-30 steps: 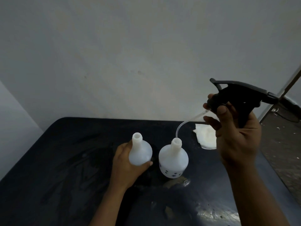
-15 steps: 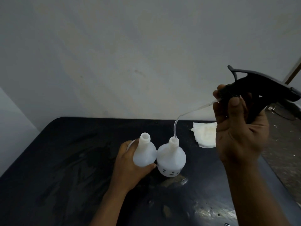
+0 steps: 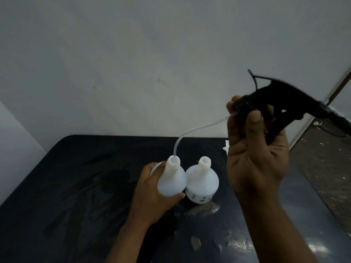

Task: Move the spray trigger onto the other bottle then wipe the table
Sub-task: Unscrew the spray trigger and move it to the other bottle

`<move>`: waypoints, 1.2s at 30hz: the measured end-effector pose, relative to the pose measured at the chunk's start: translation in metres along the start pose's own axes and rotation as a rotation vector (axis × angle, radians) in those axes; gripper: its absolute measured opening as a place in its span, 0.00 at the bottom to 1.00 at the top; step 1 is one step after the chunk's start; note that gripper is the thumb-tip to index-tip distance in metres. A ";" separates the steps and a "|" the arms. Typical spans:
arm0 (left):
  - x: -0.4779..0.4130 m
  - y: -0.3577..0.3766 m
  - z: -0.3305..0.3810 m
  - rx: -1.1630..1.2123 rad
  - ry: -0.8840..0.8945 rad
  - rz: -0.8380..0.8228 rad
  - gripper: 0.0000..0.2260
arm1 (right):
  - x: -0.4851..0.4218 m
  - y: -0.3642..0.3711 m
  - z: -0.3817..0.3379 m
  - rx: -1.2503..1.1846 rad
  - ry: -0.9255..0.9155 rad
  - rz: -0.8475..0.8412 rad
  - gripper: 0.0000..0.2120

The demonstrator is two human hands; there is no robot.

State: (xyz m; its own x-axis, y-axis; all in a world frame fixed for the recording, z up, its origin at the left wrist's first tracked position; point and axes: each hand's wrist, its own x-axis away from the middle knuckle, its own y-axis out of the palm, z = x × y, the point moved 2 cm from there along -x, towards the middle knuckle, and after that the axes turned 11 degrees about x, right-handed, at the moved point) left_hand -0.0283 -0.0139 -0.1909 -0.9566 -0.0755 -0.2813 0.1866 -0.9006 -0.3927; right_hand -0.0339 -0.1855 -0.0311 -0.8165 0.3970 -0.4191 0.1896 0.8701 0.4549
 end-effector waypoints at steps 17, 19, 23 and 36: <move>0.004 0.001 0.000 0.008 0.027 -0.011 0.38 | -0.006 -0.005 0.027 -0.214 0.131 -0.137 0.09; 0.004 0.001 -0.001 0.001 0.033 -0.019 0.38 | -0.005 -0.003 0.025 -0.229 0.129 -0.134 0.09; 0.004 0.001 -0.001 -0.014 0.040 -0.008 0.37 | -0.006 -0.004 0.023 -0.250 0.113 -0.161 0.09; 0.003 0.002 -0.003 0.018 0.017 -0.013 0.36 | -0.007 -0.006 0.037 -0.187 0.147 -0.150 0.10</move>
State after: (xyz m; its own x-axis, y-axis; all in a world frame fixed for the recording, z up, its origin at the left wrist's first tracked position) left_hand -0.0304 -0.0146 -0.1954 -0.9550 -0.0568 -0.2912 0.1702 -0.9089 -0.3807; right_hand -0.0094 -0.1826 -0.0603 -0.9008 0.2092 -0.3806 -0.0322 0.8418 0.5388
